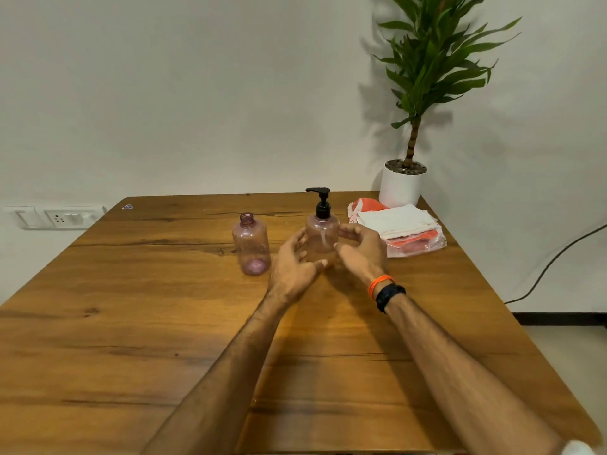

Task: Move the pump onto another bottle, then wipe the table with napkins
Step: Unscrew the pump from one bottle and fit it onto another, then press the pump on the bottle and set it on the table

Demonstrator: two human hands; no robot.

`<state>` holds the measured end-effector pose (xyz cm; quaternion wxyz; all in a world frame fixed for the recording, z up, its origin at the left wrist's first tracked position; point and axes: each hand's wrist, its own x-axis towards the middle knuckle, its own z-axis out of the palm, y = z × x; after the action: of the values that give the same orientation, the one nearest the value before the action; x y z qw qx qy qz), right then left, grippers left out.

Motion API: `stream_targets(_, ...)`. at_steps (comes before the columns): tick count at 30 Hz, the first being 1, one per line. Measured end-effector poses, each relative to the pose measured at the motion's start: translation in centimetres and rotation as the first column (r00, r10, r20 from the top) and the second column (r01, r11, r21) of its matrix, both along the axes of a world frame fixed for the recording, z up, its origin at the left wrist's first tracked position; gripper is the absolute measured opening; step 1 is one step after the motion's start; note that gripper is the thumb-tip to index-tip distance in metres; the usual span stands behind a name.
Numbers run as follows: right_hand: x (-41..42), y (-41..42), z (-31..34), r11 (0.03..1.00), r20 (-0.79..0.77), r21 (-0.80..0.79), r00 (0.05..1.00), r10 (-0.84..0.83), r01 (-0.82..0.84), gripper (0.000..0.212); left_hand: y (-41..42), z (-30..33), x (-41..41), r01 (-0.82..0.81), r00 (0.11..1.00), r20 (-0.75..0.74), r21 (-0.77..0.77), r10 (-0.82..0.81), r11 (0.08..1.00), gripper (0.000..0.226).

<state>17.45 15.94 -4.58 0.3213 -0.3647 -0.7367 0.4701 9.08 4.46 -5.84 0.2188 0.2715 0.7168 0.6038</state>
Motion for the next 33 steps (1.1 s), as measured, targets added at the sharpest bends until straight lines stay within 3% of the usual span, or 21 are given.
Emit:
stream_targets(12,-0.1,0.9,1.2,0.995,0.098,-0.067,0.992,0.084,-0.078,0.056,1.8,1.6,0.5,0.035,0.999,0.035,-0.041,-0.033,0.999,0.091)
stream_targets(15,0.6,0.2,1.2,1.000,0.063,0.020,0.998,-0.019,0.018,0.041,0.8,1.8,0.9,0.033,0.999,0.007,-0.061,-0.033,0.998,0.089)
stream_targets(18,1.2,-1.4,1.2,0.972,-0.050,0.189,0.990,-0.129,0.137,0.019,-1.0,1.7,1.4,-0.058,0.997,-0.064,-0.062,0.054,0.996,0.073)
stream_targets(21,1.0,-3.6,1.3,0.962,-0.060,0.271,0.998,-0.010,0.026,0.017,-3.5,1.8,1.5,-0.157,0.975,-0.166,-0.027,0.151,0.987,0.049)
stream_targets(25,-1.1,-6.2,1.4,0.960,-0.033,0.250,0.990,0.140,-0.128,0.016,-7.8,2.1,0.7,-0.253,0.932,-0.265,0.016,0.248,0.967,0.032)
stream_targets(29,-3.5,-7.9,1.0,0.945,0.062,0.247,0.976,0.207,-0.216,0.044,-11.8,1.1,-1.0,-0.352,0.883,-0.345,-0.038,0.318,0.935,0.026)
stream_targets(33,-6.4,-9.3,0.8,0.930,0.172,0.255,0.959,0.225,-0.264,0.078,-15.3,-0.9,-3.4,-0.409,0.838,-0.483,-0.249,0.254,0.878,0.038)
